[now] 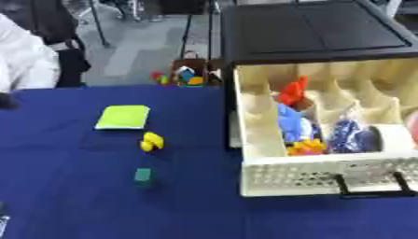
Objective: Pick up objects from table and place into drawer.
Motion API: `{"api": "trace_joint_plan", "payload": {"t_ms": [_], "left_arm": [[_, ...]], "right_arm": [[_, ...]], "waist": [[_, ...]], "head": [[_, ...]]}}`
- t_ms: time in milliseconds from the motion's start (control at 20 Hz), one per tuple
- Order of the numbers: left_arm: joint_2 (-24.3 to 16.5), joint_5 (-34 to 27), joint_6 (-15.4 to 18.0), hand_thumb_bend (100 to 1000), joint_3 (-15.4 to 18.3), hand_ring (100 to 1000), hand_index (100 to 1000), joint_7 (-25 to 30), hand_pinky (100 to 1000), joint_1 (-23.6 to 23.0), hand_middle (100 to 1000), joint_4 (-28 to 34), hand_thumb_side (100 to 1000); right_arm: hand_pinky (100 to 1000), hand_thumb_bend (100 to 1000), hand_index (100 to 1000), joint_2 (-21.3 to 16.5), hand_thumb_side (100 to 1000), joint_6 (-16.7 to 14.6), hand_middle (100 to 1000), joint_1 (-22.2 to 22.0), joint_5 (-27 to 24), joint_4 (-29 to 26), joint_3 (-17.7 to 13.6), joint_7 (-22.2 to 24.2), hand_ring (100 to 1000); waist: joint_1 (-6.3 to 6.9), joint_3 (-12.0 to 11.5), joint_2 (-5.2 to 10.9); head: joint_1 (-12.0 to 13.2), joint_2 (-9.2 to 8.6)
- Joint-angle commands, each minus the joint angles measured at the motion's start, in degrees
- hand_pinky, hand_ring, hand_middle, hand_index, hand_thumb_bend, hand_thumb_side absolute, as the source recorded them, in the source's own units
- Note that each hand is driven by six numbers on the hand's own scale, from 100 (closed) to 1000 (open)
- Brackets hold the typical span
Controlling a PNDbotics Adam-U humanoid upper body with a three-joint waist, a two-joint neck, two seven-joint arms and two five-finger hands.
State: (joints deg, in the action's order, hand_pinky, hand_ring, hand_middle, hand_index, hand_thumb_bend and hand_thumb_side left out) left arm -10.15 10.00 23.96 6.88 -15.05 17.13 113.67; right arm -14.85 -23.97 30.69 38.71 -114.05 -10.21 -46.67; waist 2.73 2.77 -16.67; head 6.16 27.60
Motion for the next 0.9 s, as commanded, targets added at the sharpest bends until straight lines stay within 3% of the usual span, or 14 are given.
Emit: {"api": "trace_joint_plan", "payload": {"t_ms": [50, 200, 450, 900], "left_arm": [[-1.71, 2.74, -0.40, 505, 0.39, 600, 882, 1.53, 549, 0.66, 654, 0.92, 831], [-2.14, 6.82, -1.41, 525, 0.70, 625, 919, 3.04, 565, 0.66, 688, 0.92, 789], [-3.21, 13.73, -4.79, 475, 0.47, 729, 999, 7.29, 642, 0.58, 795, 0.92, 708], [-9.12, 21.55, -13.25, 451, 0.00, 787, 1000, 15.13, 675, -0.70, 838, 0.92, 683]], "right_arm": [[577, 100, 750, -0.71, 1000, -2.08, 586, 0.59, -0.55, -0.55, 0.10, -1.78, 617], [578, 100, 750, -0.71, 1000, -2.09, 585, 0.56, -0.58, -0.55, 0.11, -1.75, 617], [578, 100, 750, -0.73, 1000, -2.13, 585, 0.50, -0.60, -0.55, 0.12, -1.68, 617], [578, 100, 750, -0.86, 1000, -2.16, 584, 0.20, -0.72, -0.55, 0.23, -1.52, 617]], "waist": [[-0.16, 0.00, 0.98], [-0.18, -0.08, 1.00], [-0.15, -0.09, 1.03], [0.27, 0.09, 1.25]], "head": [[0.06, -0.56], [0.07, -0.59], [0.17, -0.64], [0.59, -0.47]]}}
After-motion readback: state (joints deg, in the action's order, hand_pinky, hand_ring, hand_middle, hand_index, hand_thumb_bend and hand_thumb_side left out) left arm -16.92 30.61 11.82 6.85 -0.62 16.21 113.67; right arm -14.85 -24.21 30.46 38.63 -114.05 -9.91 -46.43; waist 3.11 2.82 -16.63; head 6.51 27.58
